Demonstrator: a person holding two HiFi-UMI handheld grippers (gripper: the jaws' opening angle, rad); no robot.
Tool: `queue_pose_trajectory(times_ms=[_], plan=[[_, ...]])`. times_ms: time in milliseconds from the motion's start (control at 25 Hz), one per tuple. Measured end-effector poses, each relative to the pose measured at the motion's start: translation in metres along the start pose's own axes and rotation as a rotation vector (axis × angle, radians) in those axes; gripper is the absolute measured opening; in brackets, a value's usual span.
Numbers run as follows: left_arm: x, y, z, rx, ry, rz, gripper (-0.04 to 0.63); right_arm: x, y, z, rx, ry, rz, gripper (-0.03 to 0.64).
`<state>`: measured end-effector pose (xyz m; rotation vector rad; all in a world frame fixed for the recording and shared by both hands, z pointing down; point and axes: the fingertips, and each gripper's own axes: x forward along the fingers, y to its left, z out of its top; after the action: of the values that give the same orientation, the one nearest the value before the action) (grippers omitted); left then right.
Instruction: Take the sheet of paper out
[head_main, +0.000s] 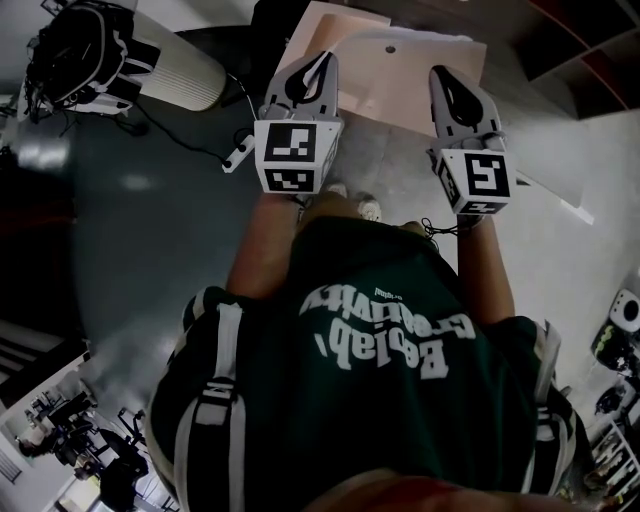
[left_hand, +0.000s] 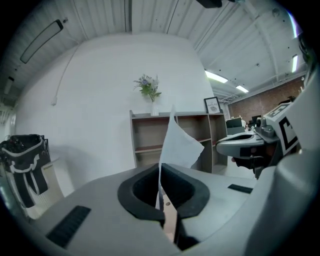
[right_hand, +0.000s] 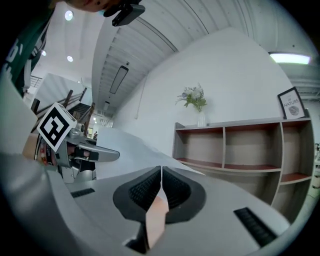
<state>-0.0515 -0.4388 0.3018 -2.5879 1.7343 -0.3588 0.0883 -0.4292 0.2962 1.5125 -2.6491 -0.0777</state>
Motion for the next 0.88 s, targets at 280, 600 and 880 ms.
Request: queue_pose_trajectory(times_ms=[280,600,880], plan=[[-0.005,-0.001,0.002,-0.037,-0.023,0.012,0.018,0.001,-0.013,-0.01,0.063,0.027,-0.057,0.034],[-0.006,-0.001,0.001,-0.021,-0.026,0.005,0.018,0.002,-0.006,-0.013,0.052,0.033,-0.04,0.034],[-0.006,0.001,0.001,-0.016,-0.026,0.011,0.018,0.004,-0.002,-0.01,0.044,0.027,-0.03,0.034]])
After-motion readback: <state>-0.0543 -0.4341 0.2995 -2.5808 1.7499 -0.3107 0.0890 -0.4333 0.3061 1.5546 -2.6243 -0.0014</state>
